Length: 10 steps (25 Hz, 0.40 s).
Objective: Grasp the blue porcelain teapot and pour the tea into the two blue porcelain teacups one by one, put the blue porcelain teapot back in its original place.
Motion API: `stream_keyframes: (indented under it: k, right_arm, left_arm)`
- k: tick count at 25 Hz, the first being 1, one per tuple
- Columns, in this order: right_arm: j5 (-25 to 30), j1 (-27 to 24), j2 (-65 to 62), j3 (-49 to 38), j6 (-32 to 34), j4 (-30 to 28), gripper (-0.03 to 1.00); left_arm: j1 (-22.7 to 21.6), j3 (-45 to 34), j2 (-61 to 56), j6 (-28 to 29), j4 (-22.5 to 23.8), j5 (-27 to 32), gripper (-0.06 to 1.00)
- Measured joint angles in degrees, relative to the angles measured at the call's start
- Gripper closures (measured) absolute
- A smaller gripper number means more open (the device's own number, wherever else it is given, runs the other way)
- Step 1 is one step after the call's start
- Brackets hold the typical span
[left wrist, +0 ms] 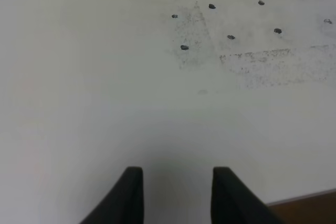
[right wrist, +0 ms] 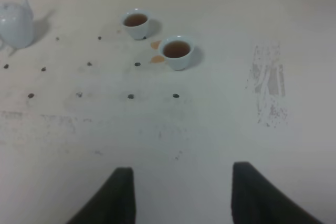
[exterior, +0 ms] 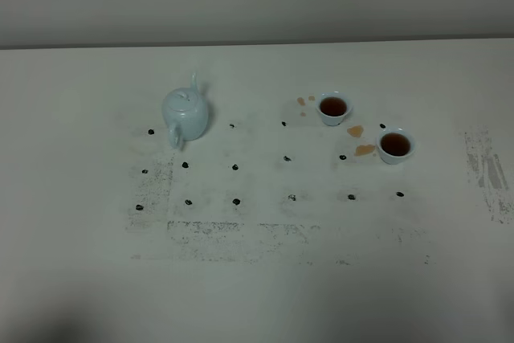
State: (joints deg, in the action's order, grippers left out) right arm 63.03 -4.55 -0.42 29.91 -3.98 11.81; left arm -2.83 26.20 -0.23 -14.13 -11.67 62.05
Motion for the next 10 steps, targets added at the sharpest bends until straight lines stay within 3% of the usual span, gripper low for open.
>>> stream_keyframes:
  k: [10]
  right_arm:
    - [0.0, 0.0, 0.0, 0.0, 0.0, 0.0, 0.52]
  left_arm:
    - [0.0, 0.0, 0.0, 0.0, 0.0, 0.0, 0.61]
